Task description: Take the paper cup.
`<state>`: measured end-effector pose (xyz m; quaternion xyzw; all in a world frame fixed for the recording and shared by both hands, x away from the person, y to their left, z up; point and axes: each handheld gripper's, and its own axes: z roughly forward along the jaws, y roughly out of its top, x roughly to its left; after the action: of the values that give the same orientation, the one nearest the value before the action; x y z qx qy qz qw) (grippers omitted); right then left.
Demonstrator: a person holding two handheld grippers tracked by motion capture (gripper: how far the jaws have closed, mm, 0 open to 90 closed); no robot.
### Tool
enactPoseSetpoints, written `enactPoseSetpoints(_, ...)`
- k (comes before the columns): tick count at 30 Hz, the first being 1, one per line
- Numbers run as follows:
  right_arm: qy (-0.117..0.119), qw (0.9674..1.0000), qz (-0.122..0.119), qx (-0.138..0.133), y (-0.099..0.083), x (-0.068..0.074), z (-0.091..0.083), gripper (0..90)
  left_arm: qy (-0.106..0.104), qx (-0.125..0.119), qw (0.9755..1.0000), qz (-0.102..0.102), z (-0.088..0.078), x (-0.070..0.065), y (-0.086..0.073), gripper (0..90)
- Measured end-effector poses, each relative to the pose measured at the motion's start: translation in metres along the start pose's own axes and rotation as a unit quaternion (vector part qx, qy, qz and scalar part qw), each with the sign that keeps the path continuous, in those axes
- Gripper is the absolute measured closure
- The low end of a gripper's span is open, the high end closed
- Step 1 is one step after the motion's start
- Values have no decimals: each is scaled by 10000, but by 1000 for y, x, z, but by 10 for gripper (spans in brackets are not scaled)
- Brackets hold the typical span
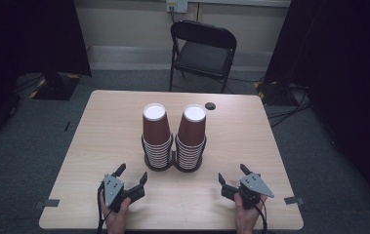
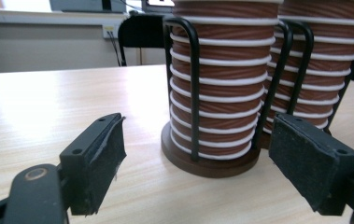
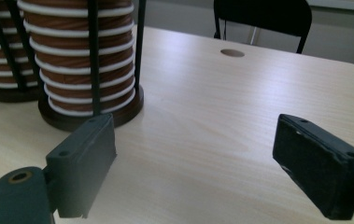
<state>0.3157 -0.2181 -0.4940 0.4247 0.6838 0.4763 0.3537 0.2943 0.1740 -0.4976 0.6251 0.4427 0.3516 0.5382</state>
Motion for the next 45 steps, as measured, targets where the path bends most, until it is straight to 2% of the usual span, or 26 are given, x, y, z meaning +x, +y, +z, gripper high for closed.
enactPoseSetpoints(3,-71,10000,-35,-13,0,2,-1,128,-38,65,10000,-49,1,1,1,173)
enactPoseSetpoints(5,-285,9994,48,-183,-2,2,-5,128,-85,75,9998,-138,1,3,1,167)
enactPoseSetpoints(8,-297,9992,114,-254,-2,1,-6,129,-145,154,9995,-215,2,5,1,161)
enactPoseSetpoints(11,-300,9987,224,-355,-3,1,-7,132,-317,95,9991,-276,0,6,1,157)
enactPoseSetpoints(13,-339,9985,253,-351,-3,1,-7,134,-294,135,9991,-266,-1,5,1,157)
enactPoseSetpoints(16,-313,9986,222,-376,-3,2,-7,140,-326,146,9991,-232,-2,4,3,158)
enactPoseSetpoints(18,-381,9982,211,-421,-3,3,-8,141,-347,183,9990,-225,-3,3,3,159)
enactPoseSetpoints(20,-468,9979,173,-411,-3,5,-9,156,-448,242,9982,-319,-5,2,4,167)
enactPoseSetpoints(24,-412,9984,133,-358,-3,6,-8,169,-449,206,9980,-396,-6,0,5,171)
enactPoseSetpoints(25,-395,9985,134,-349,-3,6,-8,169,-482,212,9979,-376,-6,-1,5,171)
enactPoseSetpoints(26,-397,9985,137,-356,-3,6,-8,169,-611,197,9970,-431,-5,-2,5,170)
enactPoseSetpoints(27,-381,9985,139,-373,-3,6,-8,167,-735,198,9962,-412,-4,-3,6,170)
enactPoseSetpoints(29,-402,9983,159,-386,-3,5,-9,164,-723,209,9968,-263,-3,-9,9,170)
enactPoseSetpoints(35,-378,9984,187,-390,-3,5,-9,163,-989,140,9950,-69,1,-20,26,178)
enactPoseSetpoints(41,-338,9984,240,-382,-3,3,-8,163,-1247,133,9920,-115,7,-24,38,185)
enactPoseSetpoints(44,-355,9984,228,-376,-3,4,-8,164,-1398,139,9901,-54,9,-28,46,238)
enactPoseSetpoints(45,-355,9984,228,-376,-3,4,-8,164,-1398,139,9901,-54,9,-28,46,240)
